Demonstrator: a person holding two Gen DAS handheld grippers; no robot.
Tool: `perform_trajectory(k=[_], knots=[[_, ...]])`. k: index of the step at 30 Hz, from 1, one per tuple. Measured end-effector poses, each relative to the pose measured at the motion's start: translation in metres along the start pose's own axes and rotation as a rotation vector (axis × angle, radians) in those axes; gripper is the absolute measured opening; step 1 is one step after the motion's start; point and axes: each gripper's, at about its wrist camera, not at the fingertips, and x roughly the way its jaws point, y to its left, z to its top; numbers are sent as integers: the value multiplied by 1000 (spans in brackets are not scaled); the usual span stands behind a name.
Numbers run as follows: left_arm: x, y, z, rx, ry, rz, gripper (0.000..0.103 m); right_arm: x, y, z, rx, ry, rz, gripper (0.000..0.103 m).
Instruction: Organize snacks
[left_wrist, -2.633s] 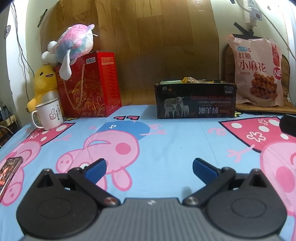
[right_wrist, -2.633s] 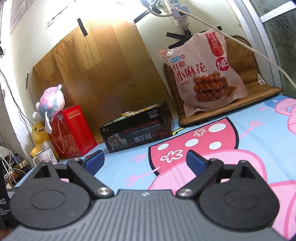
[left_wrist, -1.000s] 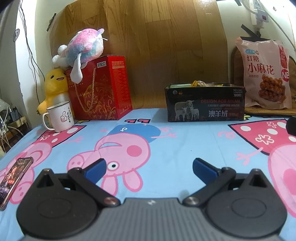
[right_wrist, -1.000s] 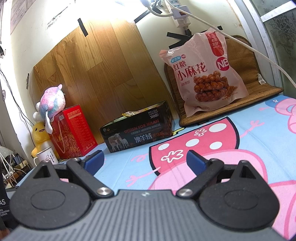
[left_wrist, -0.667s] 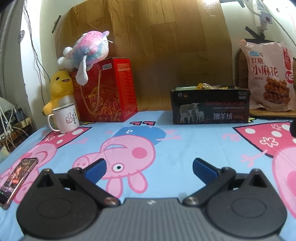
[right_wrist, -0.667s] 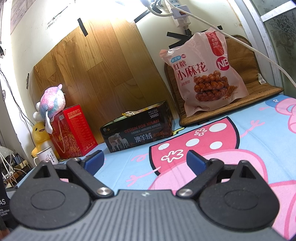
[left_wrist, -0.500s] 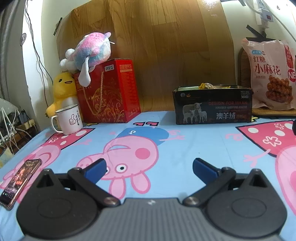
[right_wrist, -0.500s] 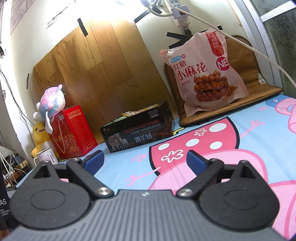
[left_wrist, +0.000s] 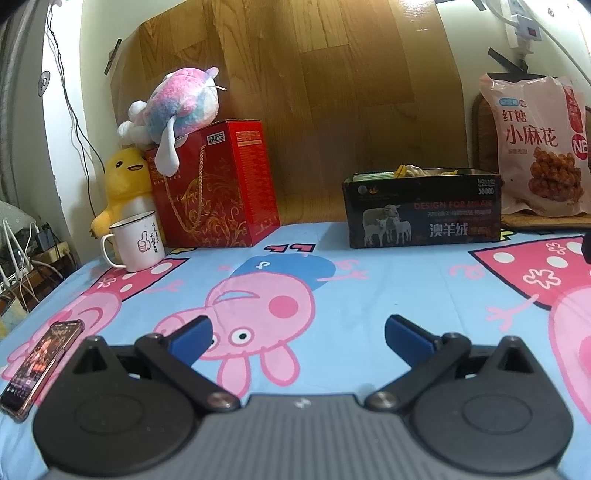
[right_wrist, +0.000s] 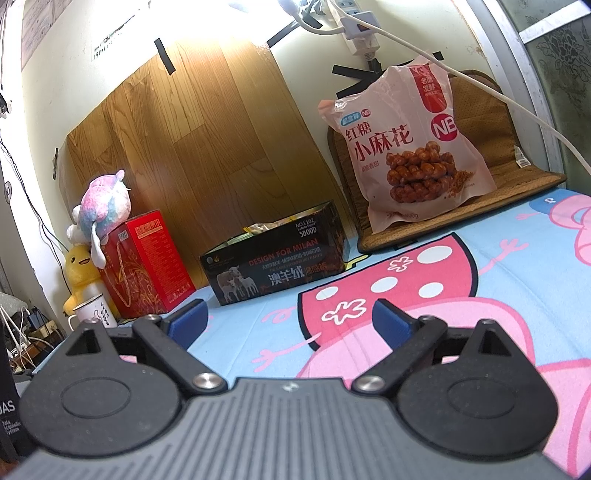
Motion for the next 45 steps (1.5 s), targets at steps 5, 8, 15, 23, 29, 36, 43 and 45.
perform_trajectory(k=[5, 8, 15, 23, 29, 36, 43, 45], knots=[[0, -1, 0, 6, 3, -3, 103, 0, 0, 0, 0, -1, 0, 97], [0, -1, 0, 8, 6, -3, 103, 0, 0, 0, 0, -1, 0, 97], [1, -1, 0, 9, 8, -3, 103, 0, 1, 0, 0, -1, 1, 97], [1, -2, 0, 10, 10, -3, 103, -1, 0, 0, 1, -1, 0, 97], [1, -2, -1, 12, 9, -2, 103, -1, 0, 0, 1, -1, 1, 97], [1, -2, -1, 13, 9, -4, 103, -1, 0, -1, 1, -2, 2, 97], [1, -2, -1, 14, 10, -3, 103, -1, 0, 0, 1, -2, 2, 97], [1, -2, -1, 16, 10, -4, 103, -1, 0, -1, 2, -2, 2, 97]])
